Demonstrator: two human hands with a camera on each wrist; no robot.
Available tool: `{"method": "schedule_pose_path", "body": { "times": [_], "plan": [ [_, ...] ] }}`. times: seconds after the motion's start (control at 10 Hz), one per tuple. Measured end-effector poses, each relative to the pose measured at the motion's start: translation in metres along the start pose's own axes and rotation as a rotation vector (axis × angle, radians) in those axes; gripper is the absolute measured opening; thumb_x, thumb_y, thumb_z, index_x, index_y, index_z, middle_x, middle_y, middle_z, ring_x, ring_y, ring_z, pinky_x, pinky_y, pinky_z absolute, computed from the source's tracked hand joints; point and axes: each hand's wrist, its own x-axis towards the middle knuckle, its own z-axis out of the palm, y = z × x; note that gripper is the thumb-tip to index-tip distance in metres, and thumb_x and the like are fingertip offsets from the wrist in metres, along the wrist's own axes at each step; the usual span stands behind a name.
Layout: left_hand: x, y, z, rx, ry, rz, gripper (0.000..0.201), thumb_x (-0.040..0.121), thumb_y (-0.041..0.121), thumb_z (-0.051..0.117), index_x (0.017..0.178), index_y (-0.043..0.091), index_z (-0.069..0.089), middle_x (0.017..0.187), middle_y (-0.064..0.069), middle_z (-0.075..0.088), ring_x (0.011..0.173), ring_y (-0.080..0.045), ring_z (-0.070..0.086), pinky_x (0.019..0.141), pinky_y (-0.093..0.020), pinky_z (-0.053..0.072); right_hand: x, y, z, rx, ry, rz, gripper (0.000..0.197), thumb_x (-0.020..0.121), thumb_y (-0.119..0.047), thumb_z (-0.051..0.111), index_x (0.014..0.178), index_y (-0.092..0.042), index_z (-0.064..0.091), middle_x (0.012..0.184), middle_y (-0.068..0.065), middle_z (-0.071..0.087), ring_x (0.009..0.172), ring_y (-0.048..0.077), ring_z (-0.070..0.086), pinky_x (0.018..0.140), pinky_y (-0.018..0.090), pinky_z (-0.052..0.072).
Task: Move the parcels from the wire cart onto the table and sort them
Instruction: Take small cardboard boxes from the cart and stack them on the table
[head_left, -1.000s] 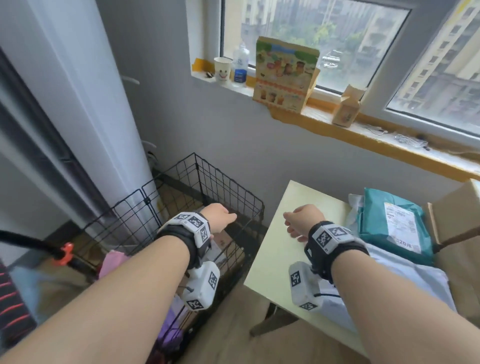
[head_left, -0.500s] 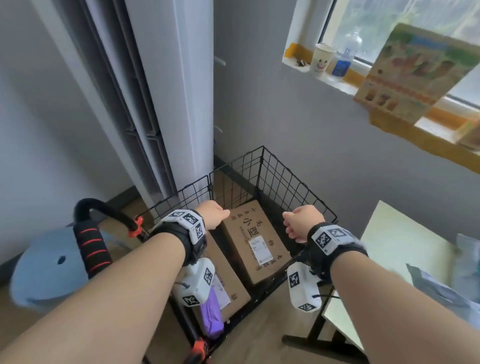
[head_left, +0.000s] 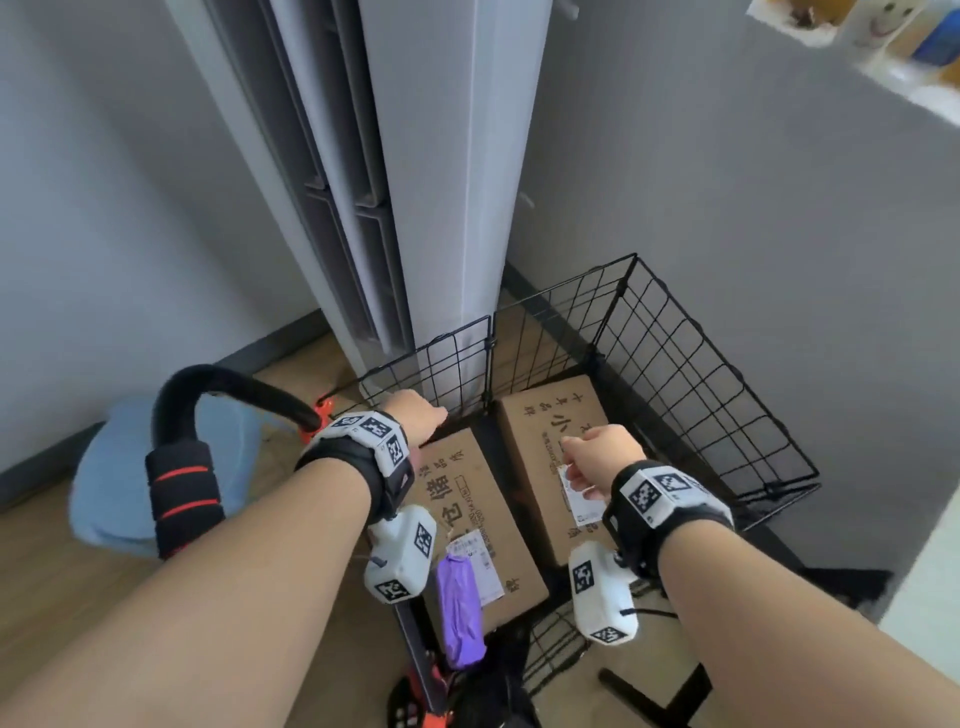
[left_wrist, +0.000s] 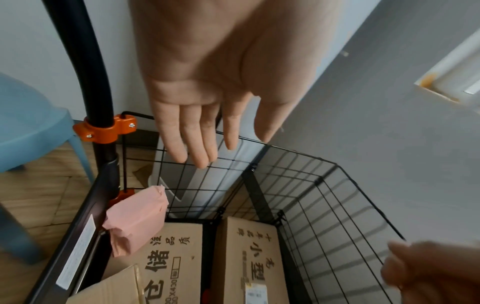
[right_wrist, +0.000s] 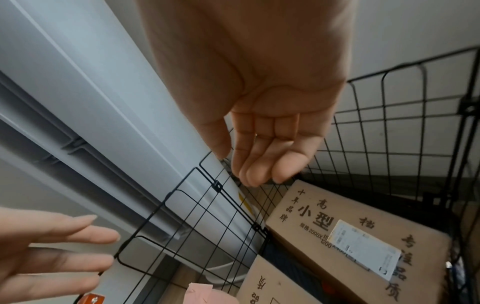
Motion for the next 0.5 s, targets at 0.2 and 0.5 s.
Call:
{"method": "schedule_pose_path", "body": {
  "times": [0.2, 0.5],
  "plan": [
    [0.061, -0.043, 0.018, 0.076, 0.009, -0.133, 0.034, 0.097, 0.016, 0.048, 0.125, -0.001, 0.055, 0.126, -0.018, 0.060, 0.117, -0.033, 0.056, 0.065, -0.017, 0.044, 0.074, -0.020, 0.051, 0.008, -0.208, 0.049, 0.020, 0.093, -0.019, 0.049, 0.079, -0.008, 0.057, 0.060, 0.006, 0.056, 0.050, 0.019, 0.053, 0.040, 0.022, 0.043],
    [0.136, -0.114, 0.076, -0.122, 0.096, -0.307, 0.032, 0.090, 0.022, 0.057, 0.112, -0.002, 0.060, 0.108, -0.017, 0.063, 0.100, -0.030, 0.060, 0.082, -0.037, 0.044, 0.150, -0.022, 0.164, -0.077, -0.451, 0.063, 0.021, 0.094, -0.021, 0.046, 0.081, -0.007, 0.055, 0.062, 0.010, 0.057, 0.054, 0.024, 0.053, 0.056, 0.030, 0.046]
  ]
}}
